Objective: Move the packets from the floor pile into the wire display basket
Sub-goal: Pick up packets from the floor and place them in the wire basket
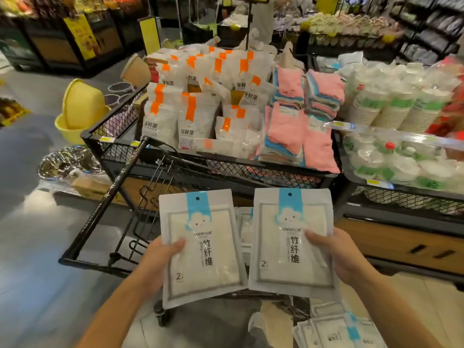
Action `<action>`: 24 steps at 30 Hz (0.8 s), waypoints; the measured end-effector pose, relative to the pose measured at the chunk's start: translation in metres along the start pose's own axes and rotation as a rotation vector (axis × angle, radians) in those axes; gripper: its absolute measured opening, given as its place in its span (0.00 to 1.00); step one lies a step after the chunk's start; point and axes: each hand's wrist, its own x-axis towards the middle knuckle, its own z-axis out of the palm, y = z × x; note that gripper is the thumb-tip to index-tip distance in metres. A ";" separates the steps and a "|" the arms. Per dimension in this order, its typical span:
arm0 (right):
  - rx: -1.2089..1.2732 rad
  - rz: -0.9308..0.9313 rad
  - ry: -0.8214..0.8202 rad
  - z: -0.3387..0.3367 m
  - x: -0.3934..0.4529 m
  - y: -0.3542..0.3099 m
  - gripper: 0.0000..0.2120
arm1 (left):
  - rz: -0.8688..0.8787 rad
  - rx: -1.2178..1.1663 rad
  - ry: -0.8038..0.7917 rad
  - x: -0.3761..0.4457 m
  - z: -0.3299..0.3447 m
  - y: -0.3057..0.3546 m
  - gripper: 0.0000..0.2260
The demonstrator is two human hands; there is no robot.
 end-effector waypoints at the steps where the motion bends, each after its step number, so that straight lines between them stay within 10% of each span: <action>1: -0.002 0.012 0.006 0.002 0.014 0.000 0.14 | -0.008 0.009 0.007 0.009 0.003 0.003 0.12; 24: -0.137 0.365 0.154 0.019 0.274 0.079 0.12 | -0.287 0.190 0.086 0.268 0.028 -0.040 0.11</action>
